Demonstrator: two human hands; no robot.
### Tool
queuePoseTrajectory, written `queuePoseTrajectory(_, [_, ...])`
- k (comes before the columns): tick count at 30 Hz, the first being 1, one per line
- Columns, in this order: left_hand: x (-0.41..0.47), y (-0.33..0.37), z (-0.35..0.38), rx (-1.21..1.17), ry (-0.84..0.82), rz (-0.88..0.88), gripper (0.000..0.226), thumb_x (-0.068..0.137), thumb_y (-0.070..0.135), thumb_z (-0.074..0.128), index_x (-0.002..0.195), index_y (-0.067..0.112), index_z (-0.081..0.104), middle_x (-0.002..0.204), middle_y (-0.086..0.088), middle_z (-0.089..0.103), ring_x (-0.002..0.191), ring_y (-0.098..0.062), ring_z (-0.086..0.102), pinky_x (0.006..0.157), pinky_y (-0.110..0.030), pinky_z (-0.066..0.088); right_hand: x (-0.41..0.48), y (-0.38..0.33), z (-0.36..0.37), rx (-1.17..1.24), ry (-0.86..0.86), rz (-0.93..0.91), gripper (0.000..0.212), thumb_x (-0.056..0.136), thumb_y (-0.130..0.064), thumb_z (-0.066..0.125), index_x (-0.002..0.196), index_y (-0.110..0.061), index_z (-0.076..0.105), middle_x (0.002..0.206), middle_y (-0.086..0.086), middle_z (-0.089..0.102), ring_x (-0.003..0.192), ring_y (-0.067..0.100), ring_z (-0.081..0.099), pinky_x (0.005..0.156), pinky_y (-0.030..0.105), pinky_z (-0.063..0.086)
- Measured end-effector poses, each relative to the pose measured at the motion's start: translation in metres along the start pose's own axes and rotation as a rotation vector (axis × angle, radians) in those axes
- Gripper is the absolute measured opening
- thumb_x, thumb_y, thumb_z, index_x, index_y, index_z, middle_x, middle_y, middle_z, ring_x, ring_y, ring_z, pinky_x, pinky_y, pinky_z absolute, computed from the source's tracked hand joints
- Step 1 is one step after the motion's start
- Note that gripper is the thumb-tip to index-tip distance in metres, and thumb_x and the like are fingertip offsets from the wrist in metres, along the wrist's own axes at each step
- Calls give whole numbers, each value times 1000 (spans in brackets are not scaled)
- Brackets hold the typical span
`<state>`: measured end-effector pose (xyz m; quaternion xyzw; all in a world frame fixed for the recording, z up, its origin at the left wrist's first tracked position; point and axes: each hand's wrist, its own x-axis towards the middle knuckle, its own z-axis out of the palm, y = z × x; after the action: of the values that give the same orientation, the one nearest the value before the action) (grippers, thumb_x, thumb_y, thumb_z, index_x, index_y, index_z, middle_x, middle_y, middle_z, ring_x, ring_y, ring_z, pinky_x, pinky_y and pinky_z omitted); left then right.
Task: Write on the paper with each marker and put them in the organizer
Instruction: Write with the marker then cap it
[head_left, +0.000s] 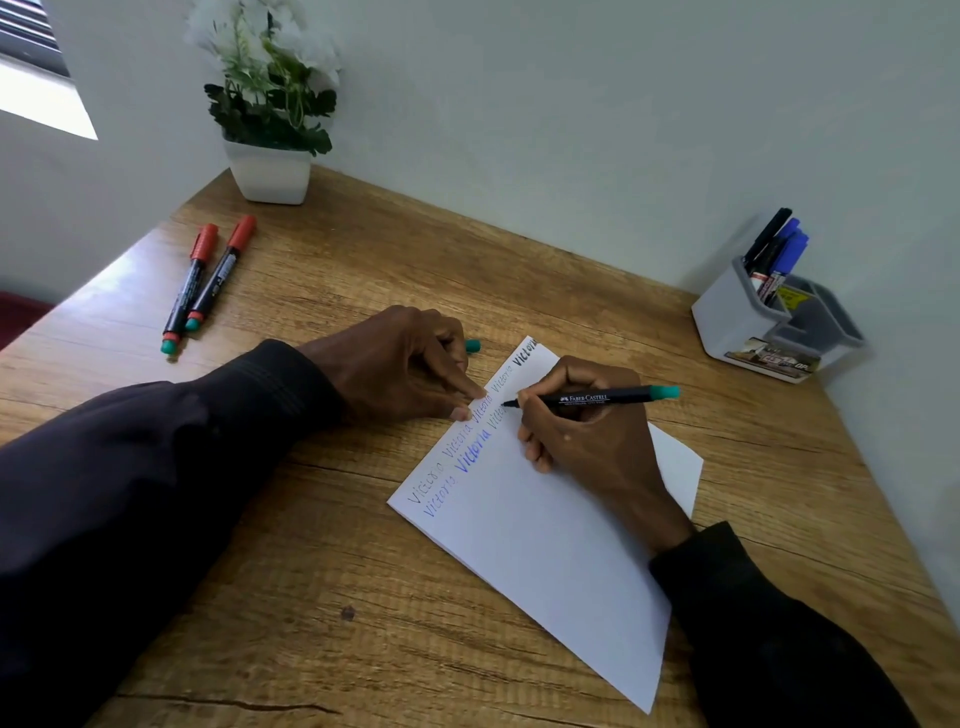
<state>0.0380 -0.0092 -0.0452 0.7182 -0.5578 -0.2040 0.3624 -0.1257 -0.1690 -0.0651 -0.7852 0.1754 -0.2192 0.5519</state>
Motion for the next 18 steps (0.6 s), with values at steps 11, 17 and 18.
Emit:
queuePoseTrajectory(11, [2, -1, 1, -5, 6, -13, 39, 76, 21, 82, 79, 49, 54, 103, 0, 67, 106, -20, 60, 88, -12, 45, 2, 1, -1, -2, 14, 25, 19, 90, 11, 65, 73, 7, 60, 59, 21, 67, 42, 26, 62, 41, 29, 48])
queuePoseTrajectory(17, [1, -3, 0, 2, -7, 13, 39, 75, 23, 82, 80, 51, 55, 100, 1, 67, 103, -18, 61, 90, -21, 47, 2, 1, -1, -4, 8, -7, 20, 94, 7, 68, 75, 0, 66, 61, 18, 68, 45, 29, 65, 43, 30, 51])
queuePoseTrajectory(18, [2, -3, 0, 3, -7, 15, 39, 76, 23, 82, 80, 51, 55, 101, 1, 67, 103, -18, 61, 90, -21, 46, 2, 1, -1, -6, 15, -7, 20, 94, 7, 68, 76, -1, 66, 62, 17, 69, 45, 29, 66, 43, 30, 52])
